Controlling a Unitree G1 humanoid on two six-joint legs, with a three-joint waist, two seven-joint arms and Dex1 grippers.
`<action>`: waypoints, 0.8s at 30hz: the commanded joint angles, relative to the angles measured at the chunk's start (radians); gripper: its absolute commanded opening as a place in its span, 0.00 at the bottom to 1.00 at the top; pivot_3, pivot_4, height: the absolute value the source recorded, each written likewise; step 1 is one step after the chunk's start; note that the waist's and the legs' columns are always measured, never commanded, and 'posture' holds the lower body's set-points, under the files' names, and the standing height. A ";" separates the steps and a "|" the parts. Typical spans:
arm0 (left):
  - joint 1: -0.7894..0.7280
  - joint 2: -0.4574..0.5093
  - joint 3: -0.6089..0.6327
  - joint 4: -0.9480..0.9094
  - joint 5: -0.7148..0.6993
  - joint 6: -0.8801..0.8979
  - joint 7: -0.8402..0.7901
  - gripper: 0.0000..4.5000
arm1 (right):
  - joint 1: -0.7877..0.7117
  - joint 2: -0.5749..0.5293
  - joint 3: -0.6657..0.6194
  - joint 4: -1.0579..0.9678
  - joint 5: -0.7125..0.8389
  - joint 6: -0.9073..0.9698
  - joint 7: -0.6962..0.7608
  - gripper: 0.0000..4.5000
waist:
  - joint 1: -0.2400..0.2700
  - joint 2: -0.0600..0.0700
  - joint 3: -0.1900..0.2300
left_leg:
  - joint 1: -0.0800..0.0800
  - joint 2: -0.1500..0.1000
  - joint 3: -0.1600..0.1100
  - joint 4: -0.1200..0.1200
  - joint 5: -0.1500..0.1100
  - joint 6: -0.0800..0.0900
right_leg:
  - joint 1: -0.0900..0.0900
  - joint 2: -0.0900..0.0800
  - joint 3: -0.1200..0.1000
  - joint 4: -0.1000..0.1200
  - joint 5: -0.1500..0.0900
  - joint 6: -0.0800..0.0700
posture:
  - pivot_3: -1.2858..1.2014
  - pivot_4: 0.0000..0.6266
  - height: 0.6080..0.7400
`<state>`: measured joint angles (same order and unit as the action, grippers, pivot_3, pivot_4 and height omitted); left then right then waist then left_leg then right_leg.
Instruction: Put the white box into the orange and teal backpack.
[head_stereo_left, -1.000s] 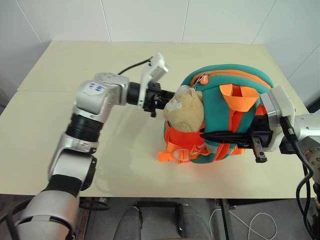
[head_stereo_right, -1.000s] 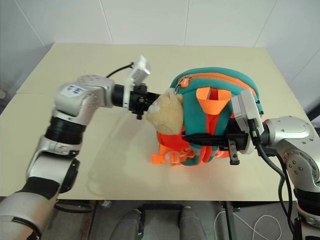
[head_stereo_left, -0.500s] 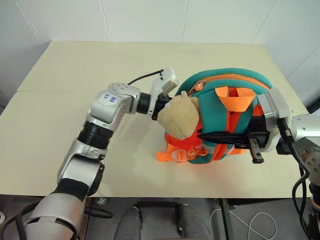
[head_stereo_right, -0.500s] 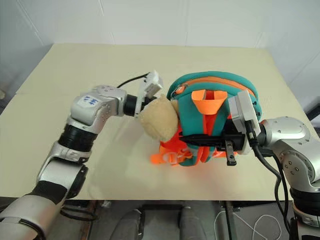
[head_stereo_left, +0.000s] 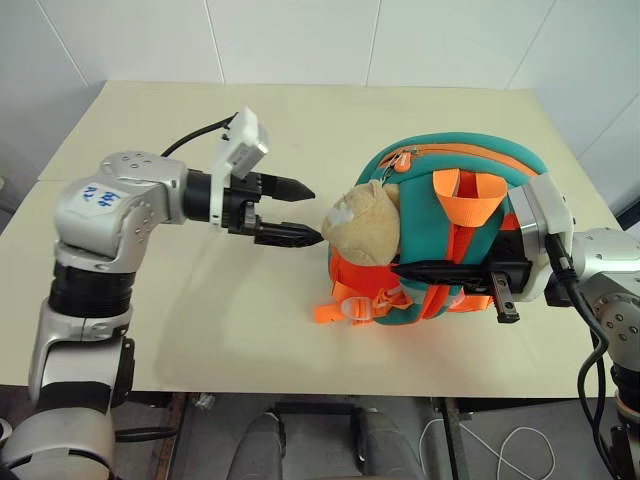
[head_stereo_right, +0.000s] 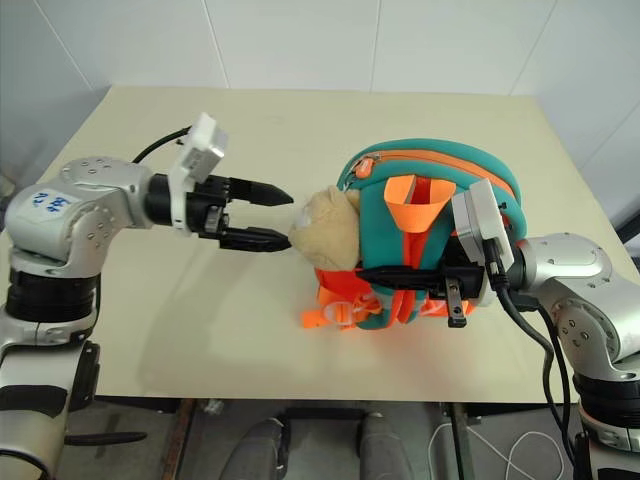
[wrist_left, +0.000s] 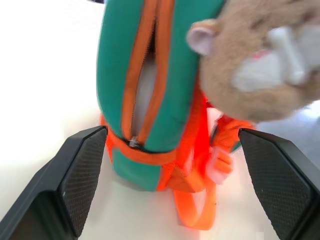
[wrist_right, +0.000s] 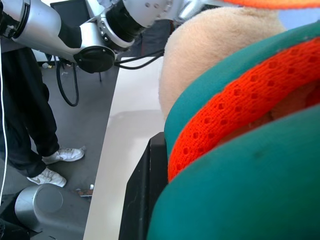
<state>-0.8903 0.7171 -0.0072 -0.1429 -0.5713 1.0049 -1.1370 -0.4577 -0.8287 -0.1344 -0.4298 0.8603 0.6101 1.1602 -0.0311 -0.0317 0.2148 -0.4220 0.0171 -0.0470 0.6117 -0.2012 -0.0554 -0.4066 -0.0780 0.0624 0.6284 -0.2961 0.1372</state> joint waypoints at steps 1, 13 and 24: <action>0.033 0.033 0.076 -0.087 -0.076 0.032 0.015 0.99 | -0.008 -0.004 -0.022 -0.023 0.008 -0.018 0.000 0.00 | 0.001 0.000 0.000 | 0.000 0.000 0.000 0.000 0.000 0.000 | 0.000 0.000 0.000 0.000 0.000 0.000 | 0.52 0.24 1.00; 0.058 0.006 0.212 -0.197 -0.338 0.131 0.113 0.31 | -0.003 -0.007 -0.027 -0.030 0.004 -0.015 -0.014 0.00 | 0.003 0.000 0.000 | 0.000 0.000 0.000 0.001 0.000 0.000 | 0.000 0.000 0.000 0.001 0.000 0.000 | 0.52 0.24 1.00; 0.005 -0.065 0.106 -0.203 -0.345 0.117 0.219 0.60 | -0.003 -0.006 -0.025 -0.030 -0.001 -0.013 -0.033 0.00 | 0.002 0.000 0.000 | 0.000 0.000 0.000 0.001 0.000 0.000 | 0.001 0.000 0.000 0.001 0.000 0.000 | 0.52 0.24 1.00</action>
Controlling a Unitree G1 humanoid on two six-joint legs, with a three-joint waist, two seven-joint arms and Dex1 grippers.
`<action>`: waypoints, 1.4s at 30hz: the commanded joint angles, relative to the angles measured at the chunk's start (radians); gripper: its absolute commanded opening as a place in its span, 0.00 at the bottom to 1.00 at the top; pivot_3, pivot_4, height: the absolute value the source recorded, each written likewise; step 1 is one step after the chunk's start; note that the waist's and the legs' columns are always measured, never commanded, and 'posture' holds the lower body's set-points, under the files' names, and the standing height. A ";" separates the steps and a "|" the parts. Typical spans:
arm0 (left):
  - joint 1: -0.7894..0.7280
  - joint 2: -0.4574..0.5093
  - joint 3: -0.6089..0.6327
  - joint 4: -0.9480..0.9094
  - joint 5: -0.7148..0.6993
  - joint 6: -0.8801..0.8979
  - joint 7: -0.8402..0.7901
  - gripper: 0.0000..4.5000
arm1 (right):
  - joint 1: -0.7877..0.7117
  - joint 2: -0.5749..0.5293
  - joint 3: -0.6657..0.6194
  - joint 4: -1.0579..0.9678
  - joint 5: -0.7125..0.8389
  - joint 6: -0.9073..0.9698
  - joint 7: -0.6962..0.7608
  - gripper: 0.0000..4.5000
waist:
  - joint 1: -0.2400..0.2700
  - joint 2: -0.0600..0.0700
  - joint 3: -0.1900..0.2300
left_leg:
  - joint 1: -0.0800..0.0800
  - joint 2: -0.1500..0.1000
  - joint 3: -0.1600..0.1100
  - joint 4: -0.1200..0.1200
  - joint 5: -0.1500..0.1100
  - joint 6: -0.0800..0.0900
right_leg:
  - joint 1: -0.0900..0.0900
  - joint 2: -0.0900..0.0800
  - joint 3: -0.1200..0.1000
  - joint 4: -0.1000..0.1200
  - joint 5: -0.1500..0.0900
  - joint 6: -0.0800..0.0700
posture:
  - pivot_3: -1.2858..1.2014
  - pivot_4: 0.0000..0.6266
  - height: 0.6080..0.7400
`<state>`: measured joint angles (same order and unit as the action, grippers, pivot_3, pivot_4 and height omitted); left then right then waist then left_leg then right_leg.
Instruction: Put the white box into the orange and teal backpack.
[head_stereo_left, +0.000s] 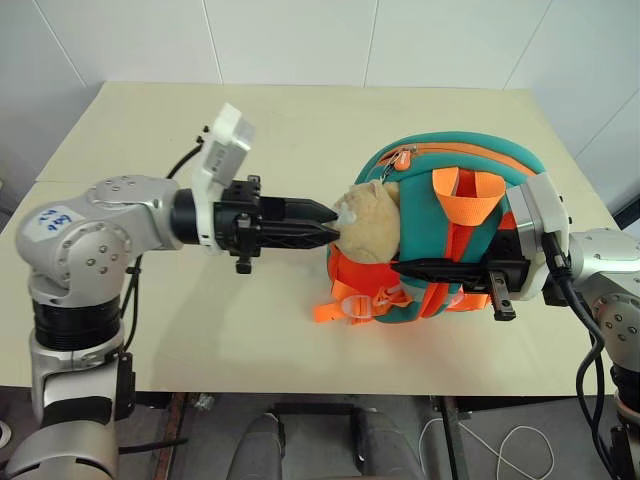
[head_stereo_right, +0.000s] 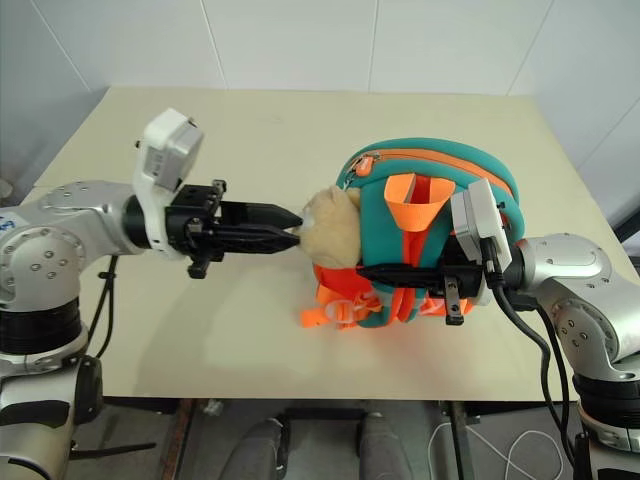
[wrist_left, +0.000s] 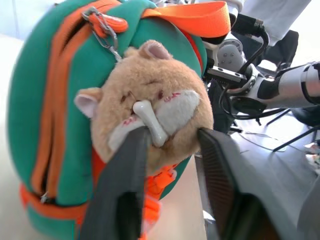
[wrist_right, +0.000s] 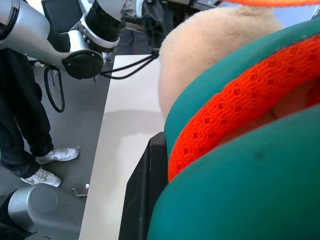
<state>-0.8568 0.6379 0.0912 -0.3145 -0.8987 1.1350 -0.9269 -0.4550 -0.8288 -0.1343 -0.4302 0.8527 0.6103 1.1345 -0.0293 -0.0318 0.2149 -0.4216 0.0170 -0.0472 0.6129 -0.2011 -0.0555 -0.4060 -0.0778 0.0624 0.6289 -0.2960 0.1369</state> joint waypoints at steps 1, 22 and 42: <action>-0.029 0.016 0.006 -0.031 -0.019 -0.013 0.010 0.64 | -0.005 -0.006 -0.025 -0.030 0.007 -0.013 -0.008 0.00 | 0.000 0.000 0.000 | 0.000 0.000 0.000 0.000 0.000 0.000 | 0.000 0.000 0.000 0.000 0.000 0.000 | 0.52 0.24 1.00; -0.113 -0.037 -0.154 0.030 0.067 0.029 0.152 0.91 | 0.005 -0.001 -0.020 -0.038 0.005 -0.017 -0.021 0.00 | 0.003 0.000 0.000 | 0.000 0.000 0.000 0.000 0.000 0.000 | 0.000 0.000 0.000 -0.001 0.000 0.000 | 0.52 0.24 1.00; -0.130 0.036 -0.103 0.035 0.016 0.070 0.092 0.00 | 0.024 0.007 -0.035 -0.061 0.017 -0.022 -0.030 0.00 | 0.001 0.000 0.000 | 0.000 0.000 0.000 0.000 0.000 0.000 | 0.000 0.000 0.000 -0.001 0.000 0.000 | 0.52 0.24 1.00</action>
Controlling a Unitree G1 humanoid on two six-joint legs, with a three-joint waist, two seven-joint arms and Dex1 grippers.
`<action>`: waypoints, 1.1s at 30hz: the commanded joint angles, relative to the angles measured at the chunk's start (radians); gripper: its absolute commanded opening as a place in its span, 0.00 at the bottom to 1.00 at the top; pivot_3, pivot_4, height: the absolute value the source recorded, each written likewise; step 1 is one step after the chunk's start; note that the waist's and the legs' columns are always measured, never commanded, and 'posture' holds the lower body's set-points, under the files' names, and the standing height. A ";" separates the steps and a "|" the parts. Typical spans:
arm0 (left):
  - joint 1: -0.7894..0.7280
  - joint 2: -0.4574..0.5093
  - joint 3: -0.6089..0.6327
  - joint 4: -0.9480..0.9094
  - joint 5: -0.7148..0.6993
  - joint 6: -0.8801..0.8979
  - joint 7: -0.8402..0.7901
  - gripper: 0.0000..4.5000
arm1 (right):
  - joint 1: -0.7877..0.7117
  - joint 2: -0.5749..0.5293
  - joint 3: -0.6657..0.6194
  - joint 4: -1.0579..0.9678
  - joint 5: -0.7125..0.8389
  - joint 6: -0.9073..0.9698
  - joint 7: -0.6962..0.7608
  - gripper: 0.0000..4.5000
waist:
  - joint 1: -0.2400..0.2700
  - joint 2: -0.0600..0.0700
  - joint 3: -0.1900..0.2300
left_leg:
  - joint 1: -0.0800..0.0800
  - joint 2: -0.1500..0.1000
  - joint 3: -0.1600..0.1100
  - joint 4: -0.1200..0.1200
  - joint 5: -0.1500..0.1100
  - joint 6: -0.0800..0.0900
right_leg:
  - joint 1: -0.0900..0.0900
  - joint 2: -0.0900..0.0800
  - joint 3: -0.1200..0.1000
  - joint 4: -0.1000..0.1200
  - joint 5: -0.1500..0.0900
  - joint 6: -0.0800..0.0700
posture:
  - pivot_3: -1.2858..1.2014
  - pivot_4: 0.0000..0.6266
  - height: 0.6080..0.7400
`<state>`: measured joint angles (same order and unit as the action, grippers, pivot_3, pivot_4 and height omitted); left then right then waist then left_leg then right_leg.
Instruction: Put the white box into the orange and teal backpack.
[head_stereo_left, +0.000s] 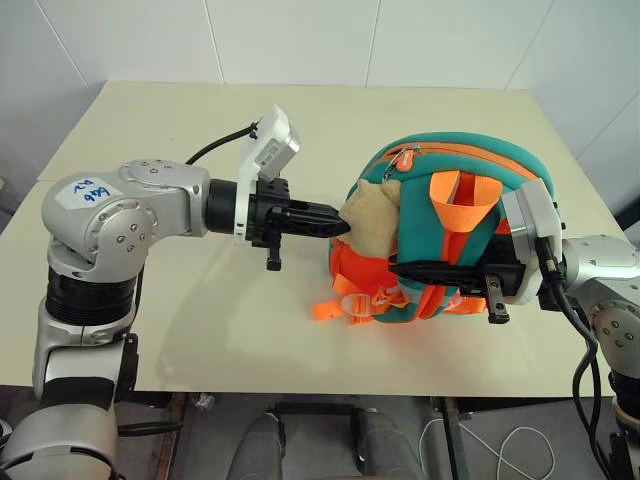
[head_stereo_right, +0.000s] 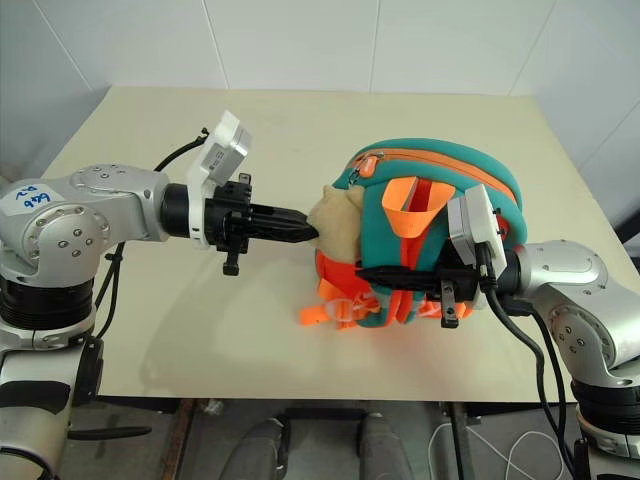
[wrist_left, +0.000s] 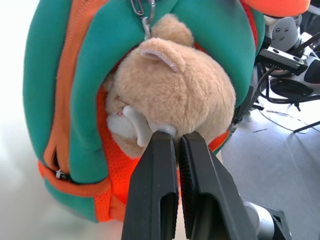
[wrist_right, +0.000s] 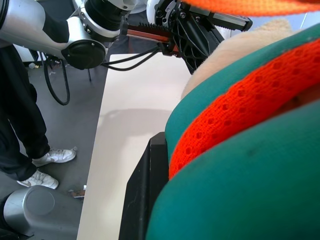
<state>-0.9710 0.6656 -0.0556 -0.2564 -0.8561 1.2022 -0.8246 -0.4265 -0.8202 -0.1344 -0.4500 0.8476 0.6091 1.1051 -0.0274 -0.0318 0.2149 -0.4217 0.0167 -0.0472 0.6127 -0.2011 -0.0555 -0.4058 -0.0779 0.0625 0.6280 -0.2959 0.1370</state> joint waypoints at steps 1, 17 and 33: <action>-0.015 0.017 0.062 -0.027 -0.042 0.010 -0.014 0.00 | -0.004 -0.002 -0.036 -0.042 0.022 -0.020 -0.002 0.00 | -0.001 0.000 0.000 | 0.000 0.000 0.000 0.000 0.000 0.000 | 0.000 0.000 0.000 0.000 0.000 0.000 | 0.52 0.24 1.00; 0.015 0.284 0.089 0.129 0.096 -0.086 -0.106 0.00 | 0.015 -0.006 -0.044 -0.039 0.024 -0.022 0.010 0.00 | -0.002 0.000 0.000 | 0.000 0.000 0.000 -0.001 0.000 0.000 | 0.000 0.000 0.000 0.000 0.000 -0.001 | 0.52 0.24 1.00; -0.037 0.273 -0.280 0.472 0.485 -0.395 -0.422 0.00 | 0.032 0.010 -0.037 -0.078 0.049 -0.009 -0.023 0.00 | 0.000 0.000 0.000 | 0.000 0.000 0.001 -0.002 0.000 0.000 | -0.002 0.000 0.000 0.000 -0.001 -0.002 | 0.52 0.24 1.00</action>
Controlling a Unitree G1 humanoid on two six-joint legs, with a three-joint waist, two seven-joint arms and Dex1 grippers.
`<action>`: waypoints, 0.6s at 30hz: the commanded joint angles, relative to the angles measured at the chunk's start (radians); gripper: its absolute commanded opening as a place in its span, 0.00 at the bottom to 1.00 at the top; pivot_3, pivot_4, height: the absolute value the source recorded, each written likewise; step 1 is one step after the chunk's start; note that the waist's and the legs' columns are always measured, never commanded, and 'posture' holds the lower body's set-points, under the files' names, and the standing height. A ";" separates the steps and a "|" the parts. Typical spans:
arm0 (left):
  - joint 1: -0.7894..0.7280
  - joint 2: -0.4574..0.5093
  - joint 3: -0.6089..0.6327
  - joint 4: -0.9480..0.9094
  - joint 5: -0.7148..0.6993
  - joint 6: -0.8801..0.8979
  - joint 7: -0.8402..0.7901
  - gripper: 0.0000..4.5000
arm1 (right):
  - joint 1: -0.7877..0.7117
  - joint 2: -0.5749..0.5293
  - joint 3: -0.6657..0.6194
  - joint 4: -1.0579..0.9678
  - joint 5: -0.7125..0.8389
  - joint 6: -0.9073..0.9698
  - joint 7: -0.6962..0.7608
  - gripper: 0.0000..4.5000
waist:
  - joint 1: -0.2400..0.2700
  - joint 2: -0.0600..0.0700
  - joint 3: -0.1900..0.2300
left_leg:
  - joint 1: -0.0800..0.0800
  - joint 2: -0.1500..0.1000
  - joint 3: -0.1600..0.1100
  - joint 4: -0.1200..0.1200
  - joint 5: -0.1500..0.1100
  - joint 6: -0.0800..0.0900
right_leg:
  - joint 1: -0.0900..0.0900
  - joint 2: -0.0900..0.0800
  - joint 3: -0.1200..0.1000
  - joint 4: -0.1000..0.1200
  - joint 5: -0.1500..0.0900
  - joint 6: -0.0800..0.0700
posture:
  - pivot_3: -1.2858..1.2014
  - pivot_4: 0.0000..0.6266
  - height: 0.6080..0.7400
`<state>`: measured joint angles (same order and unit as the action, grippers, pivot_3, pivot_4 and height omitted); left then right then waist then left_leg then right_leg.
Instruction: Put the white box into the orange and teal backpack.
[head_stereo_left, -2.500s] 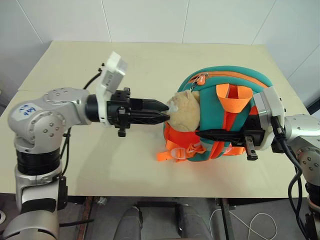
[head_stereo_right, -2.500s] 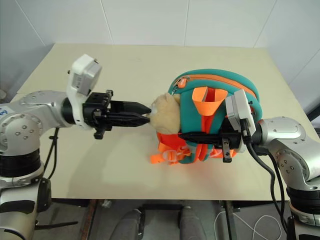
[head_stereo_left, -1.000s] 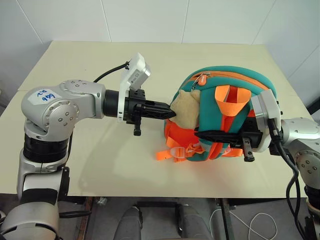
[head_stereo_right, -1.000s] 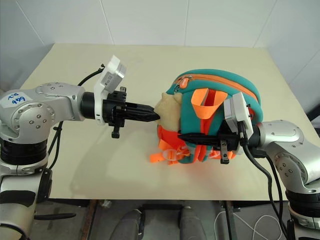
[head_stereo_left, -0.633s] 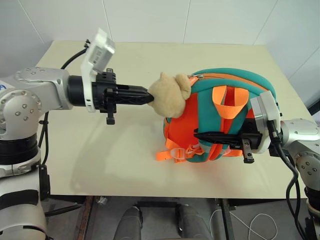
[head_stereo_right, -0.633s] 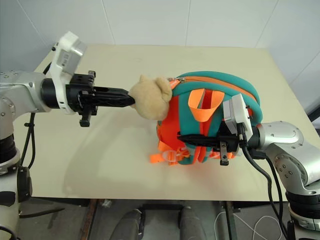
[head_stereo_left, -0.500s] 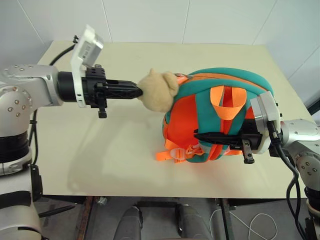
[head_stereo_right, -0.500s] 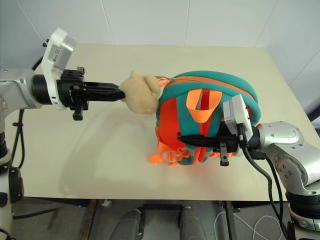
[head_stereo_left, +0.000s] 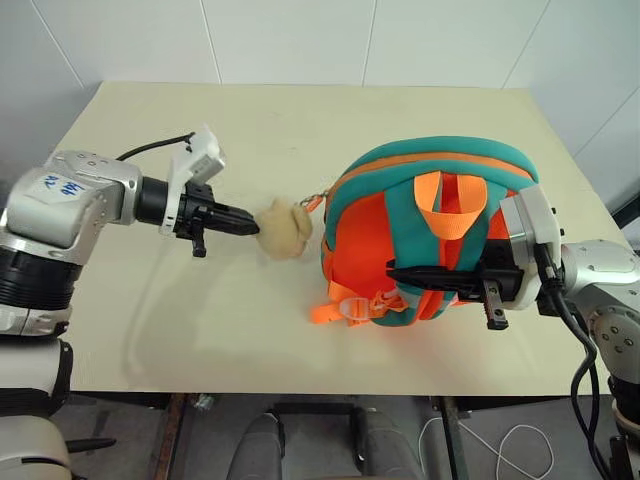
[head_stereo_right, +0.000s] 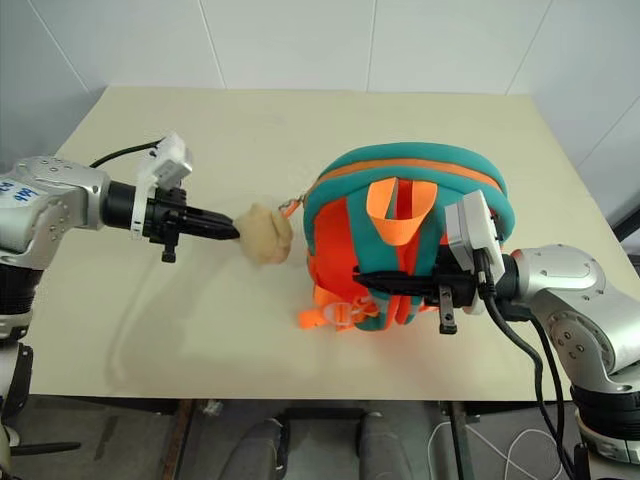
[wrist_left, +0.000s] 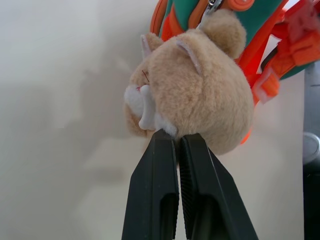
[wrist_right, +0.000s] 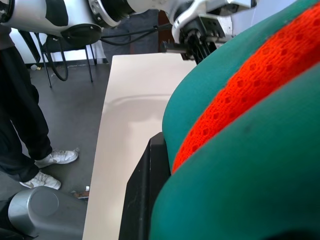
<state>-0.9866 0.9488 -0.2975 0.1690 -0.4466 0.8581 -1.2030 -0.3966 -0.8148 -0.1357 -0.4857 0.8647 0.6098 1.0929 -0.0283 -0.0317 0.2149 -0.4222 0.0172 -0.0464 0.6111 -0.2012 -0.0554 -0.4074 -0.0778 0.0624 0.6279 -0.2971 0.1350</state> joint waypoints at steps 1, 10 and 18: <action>-0.026 -0.024 -0.061 0.075 0.103 -0.074 -0.058 0.00 | 0.003 0.005 -0.034 -0.044 0.035 -0.009 -0.014 0.00 | 0.001 0.000 0.000 | 0.000 0.000 0.000 0.000 0.000 0.000 | 0.000 0.000 0.000 0.000 0.000 0.000 | 0.52 0.24 1.00; -0.054 -0.164 -0.198 0.268 0.309 -0.226 -0.127 0.00 | -0.003 0.003 -0.021 -0.035 0.035 -0.012 -0.015 0.00 | 0.000 0.000 0.000 | 0.000 0.000 0.000 0.000 0.000 0.000 | 0.000 0.000 0.000 0.000 0.000 0.000 | 0.52 0.24 1.00; -0.024 -0.241 0.013 0.230 0.189 -0.232 -0.135 0.00 | 0.012 -0.038 -0.033 -0.053 0.030 0.024 -0.036 0.07 | 0.000 0.000 0.000 | 0.000 0.000 0.000 0.001 0.000 0.000 | 0.000 0.000 0.000 0.001 0.001 0.001 | 0.52 0.24 1.00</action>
<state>-1.0277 0.7040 -0.3885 0.4659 -0.1869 0.6290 -1.3325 -0.3864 -0.8247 -0.1347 -0.5010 0.8832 0.6225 1.0636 -0.0284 -0.0318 0.2150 -0.4227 0.0173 -0.0466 0.6119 -0.2013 -0.0551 -0.4077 -0.0778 0.0624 0.6292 -0.2966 0.1359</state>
